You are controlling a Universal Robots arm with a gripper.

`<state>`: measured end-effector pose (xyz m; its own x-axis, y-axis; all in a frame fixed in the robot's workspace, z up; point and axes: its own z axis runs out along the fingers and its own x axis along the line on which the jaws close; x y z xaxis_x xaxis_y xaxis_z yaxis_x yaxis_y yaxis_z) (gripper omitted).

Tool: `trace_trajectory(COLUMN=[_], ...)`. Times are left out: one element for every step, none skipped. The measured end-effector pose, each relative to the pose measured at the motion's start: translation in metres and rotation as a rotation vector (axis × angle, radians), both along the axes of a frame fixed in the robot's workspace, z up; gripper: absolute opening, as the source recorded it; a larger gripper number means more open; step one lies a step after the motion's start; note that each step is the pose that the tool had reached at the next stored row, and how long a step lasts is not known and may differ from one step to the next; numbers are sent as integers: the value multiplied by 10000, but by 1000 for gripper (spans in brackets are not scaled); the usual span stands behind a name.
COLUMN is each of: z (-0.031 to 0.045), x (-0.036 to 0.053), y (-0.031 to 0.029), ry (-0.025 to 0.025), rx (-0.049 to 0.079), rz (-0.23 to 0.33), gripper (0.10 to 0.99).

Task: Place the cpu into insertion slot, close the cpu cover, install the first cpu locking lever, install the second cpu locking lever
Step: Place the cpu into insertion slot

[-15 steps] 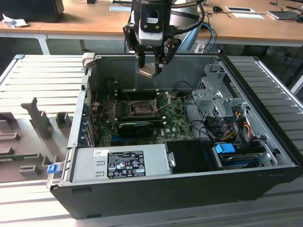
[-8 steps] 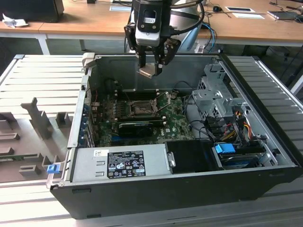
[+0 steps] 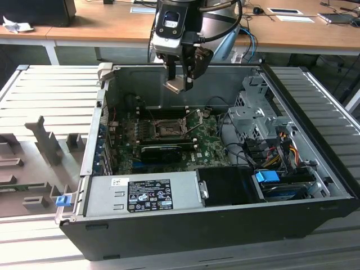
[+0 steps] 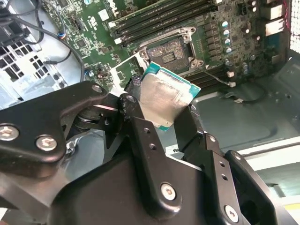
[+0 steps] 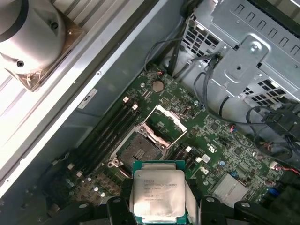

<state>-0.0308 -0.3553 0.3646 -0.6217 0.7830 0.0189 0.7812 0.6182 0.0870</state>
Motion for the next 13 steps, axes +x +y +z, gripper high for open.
trace_trajectory(z=[-3, -6, -11, -14, -22, -24, -26, -28, -28, -28, -28, -29, -30], x=[0, 0, 0, 0, 0, -1, 0, 0, 0, 0, 0, 0, 0], y=[0, 0, 0, 0, 0, 0, 0, 0, -1, -1, 0, 0, 0], ry=[1, 1, 0, 2, 1, 3, 1, 0, 0, 1, 1, 0, 0], rx=[0, -2, -1, -2, -1, -2, -1, -4, -28, -30, -32, -34, -37], rz=[-57, -62, -63, -63, -63, -74, -196, -307, -519, -621, -733, -943, -1172], gripper=[525, 525, 525, 525, 525, 525, 525, 525, 525, 525, 525, 525, 525])
